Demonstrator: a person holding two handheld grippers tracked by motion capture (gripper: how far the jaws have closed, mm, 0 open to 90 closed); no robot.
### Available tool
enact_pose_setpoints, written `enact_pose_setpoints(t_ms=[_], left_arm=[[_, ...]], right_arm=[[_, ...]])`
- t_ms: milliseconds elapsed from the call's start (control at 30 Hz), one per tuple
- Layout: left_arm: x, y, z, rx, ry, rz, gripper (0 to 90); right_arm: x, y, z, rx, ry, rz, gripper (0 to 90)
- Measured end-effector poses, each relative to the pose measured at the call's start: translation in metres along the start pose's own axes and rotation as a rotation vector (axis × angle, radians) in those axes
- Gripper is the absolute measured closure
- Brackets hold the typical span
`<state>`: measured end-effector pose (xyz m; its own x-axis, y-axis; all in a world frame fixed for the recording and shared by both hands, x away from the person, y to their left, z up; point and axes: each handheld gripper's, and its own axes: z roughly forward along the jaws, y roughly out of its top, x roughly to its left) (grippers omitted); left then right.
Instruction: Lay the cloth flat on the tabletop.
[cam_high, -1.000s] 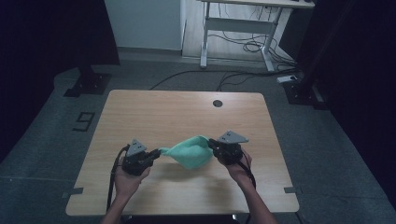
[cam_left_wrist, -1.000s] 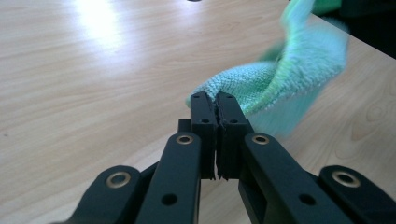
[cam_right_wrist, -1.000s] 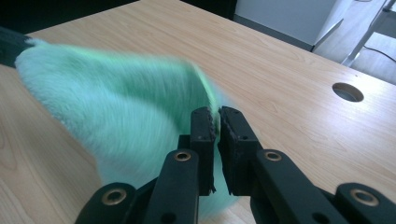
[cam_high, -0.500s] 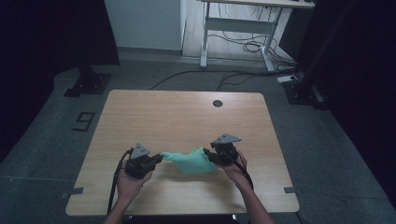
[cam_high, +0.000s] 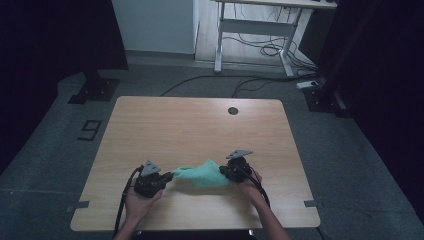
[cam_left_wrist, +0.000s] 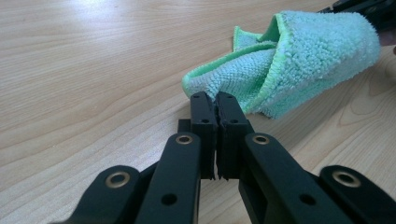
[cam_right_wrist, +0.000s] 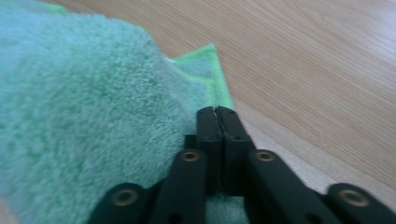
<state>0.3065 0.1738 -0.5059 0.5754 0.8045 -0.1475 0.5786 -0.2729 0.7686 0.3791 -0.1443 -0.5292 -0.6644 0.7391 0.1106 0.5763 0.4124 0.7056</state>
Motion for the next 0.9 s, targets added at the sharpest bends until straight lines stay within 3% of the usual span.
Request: enact_pose_setpoints(t_ms=[267,467,633,800,900], left_arm=[[-0.001,-0.006,-0.005,-0.009,-0.013,-0.004,87.7],[-0.007,-0.016,-0.002,0.003,-0.026,-0.003,87.6],[-0.008,-0.021,-0.001,0.024,-0.031,0.0,87.6],[-0.005,-0.025,-0.001,0.036,-0.024,-0.003,87.5],[-0.004,-0.028,-0.001,0.043,-0.021,-0.004,87.5]], right_arm=[[-0.004,0.002,-0.019,-0.092,-0.008,0.014,89.5],[0.009,0.002,-0.035,-0.149,0.059,-0.015,66.4],[0.024,-0.007,-0.026,-0.103,0.072,-0.034,50.8],[0.042,-0.025,-0.012,-0.029,0.052,-0.085,50.0],[0.05,-0.034,-0.009,-0.029,0.05,-0.1,49.4]])
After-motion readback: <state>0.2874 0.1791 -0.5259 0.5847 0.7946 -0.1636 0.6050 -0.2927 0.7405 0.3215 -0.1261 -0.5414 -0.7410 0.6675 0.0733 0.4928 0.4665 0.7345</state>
